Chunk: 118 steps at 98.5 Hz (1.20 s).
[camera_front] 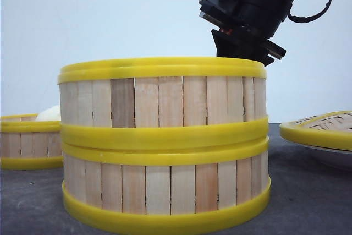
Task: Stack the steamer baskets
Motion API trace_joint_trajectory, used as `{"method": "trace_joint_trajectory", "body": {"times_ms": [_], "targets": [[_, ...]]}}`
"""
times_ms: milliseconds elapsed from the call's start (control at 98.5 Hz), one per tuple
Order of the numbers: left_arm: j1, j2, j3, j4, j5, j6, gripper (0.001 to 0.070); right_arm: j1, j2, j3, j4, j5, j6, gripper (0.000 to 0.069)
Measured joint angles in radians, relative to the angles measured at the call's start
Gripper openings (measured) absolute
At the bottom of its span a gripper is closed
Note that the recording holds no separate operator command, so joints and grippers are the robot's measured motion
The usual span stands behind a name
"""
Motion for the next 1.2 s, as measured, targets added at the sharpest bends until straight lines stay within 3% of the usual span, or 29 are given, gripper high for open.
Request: {"method": "trace_joint_trajectory", "body": {"times_ms": [345,406,528,629,812,1025,1198], "targets": [[0.0,-0.002,0.0,0.0,0.0,0.001,0.0438,-0.002,0.013,0.0,-0.001,-0.001,0.002,0.0065],[0.0,-0.002,0.0,0.0,0.0,0.002,0.0438,-0.002,0.013,0.0,-0.001,-0.004,0.002,0.0129],[0.0,-0.002,0.0,0.0,0.0,0.002,0.0438,-0.002,0.014,0.0,0.0,-0.004,0.005,0.0347],[0.0,-0.002,0.0,0.0,0.0,0.005,0.0438,-0.003,0.013,0.0,0.008,-0.004,0.005,0.0419],[0.0,-0.002,0.0,-0.013,-0.007,0.016,0.0438,-0.014,-0.046,0.002,0.006,-0.004,0.005,0.0438],[0.025,0.013,0.0,-0.032,-0.154,0.027,0.0435,-0.018,-0.246,0.027,0.005,-0.004,0.006,0.0438],[0.11,0.099,0.053,-0.086,-0.18,0.031,0.0423,-0.011,-0.392,0.028,-0.016,-0.004,0.02,0.0438]]}}
